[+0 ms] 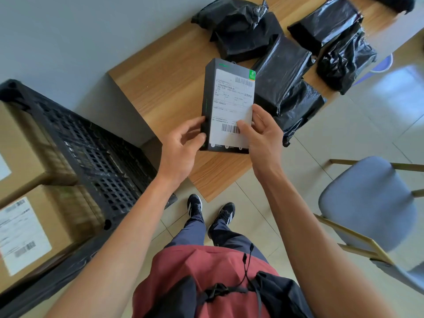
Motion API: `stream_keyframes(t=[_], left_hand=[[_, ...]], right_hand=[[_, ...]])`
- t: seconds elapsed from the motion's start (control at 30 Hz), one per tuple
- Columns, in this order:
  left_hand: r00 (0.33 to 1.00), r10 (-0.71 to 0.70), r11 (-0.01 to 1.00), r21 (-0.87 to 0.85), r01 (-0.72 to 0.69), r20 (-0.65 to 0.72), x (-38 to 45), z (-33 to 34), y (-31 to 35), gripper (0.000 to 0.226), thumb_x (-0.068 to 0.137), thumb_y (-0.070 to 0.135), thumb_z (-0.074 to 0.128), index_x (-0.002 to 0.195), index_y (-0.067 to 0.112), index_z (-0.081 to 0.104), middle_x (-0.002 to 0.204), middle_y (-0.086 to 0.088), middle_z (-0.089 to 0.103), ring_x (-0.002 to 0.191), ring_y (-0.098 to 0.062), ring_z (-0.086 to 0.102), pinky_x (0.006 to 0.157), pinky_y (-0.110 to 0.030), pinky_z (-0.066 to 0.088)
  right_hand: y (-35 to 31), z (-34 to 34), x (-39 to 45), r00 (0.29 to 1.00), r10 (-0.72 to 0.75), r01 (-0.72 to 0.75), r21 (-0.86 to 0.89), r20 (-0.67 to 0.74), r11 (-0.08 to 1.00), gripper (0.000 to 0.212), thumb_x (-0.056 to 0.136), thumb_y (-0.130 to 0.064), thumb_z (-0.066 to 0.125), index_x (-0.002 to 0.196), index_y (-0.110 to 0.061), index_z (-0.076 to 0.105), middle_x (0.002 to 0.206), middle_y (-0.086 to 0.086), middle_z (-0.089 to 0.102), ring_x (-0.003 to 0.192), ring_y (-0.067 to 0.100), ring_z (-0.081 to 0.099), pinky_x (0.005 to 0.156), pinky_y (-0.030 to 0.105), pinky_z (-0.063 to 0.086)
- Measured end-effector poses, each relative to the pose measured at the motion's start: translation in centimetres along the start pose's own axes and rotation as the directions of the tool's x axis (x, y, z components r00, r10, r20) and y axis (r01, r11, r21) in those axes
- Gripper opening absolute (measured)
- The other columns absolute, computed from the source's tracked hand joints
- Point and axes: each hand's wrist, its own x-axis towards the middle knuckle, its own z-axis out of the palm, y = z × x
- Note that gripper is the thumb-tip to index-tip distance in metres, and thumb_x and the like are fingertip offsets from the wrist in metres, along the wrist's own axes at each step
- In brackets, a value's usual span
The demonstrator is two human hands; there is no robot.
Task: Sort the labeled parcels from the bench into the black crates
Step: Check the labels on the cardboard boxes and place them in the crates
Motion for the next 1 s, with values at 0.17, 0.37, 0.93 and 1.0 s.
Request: stream_keyframes(t=[0.17, 0.37, 0.93, 1.0], left_hand=[[0.999, 0.028, 0.992, 0.127, -0.023, -0.036, 0.0, 0.1, 0.5, 0.045, 0.095, 0.03, 0.069, 0.14, 0.024, 0.065, 0.135, 0.004, 0.065, 0.122, -0.006, 0.063, 0.106, -0.04, 0.054], [0.992, 0.089, 0.981, 0.18, -0.071, -0.092, 0.1, -0.2, 0.9, 0.045, 0.097, 0.017, 0.069, 0.141, 0.019, 0.062, 0.129, 0.012, 0.07, 0.121, -0.003, 0.063, 0.106, -0.033, 0.053], [0.953, 0.122, 0.985, 0.155, -0.081, -0.277, -2.5, -0.8, 1.8, 0.048, 0.093, 0.005, 0.071, 0.135, 0.025, 0.063, 0.122, 0.015, 0.071, 0.114, -0.003, 0.066, 0.091, -0.027, 0.057], [0.94, 0.121, 0.986, 0.15, -0.076, -0.318, -3.6, -1.1, 1.8, 0.049, 0.093, 0.003, 0.07, 0.136, 0.024, 0.063, 0.125, 0.014, 0.07, 0.114, -0.004, 0.065, 0.09, -0.024, 0.057]], right_hand=[[-0.3, 0.8, 0.0, 0.997, -0.05, 0.048, -0.029, -0.063, 0.998, 0.048, 0.098, -0.007, 0.066, 0.145, -0.014, 0.056, 0.132, -0.004, 0.071, 0.12, 0.013, 0.069, 0.091, 0.037, 0.062], [-0.7, 1.5, -0.2, 0.996, -0.078, 0.077, -0.017, -0.045, 0.997, 0.051, 0.099, -0.005, 0.066, 0.148, -0.013, 0.055, 0.138, -0.002, 0.068, 0.125, 0.014, 0.066, 0.091, 0.036, 0.062], [-2.8, 2.6, -1.6, 0.984, -0.147, 0.155, -0.073, 0.097, 0.985, 0.049, 0.101, 0.002, 0.059, 0.147, -0.016, 0.056, 0.134, -0.002, 0.069, 0.113, 0.0, 0.068, 0.078, 0.023, 0.061], [-2.9, 3.0, -2.1, 0.975, -0.158, 0.17, -0.066, 0.154, 0.983, 0.049, 0.1, 0.002, 0.058, 0.145, -0.017, 0.058, 0.13, -0.004, 0.07, 0.114, 0.003, 0.068, 0.078, 0.024, 0.062]])
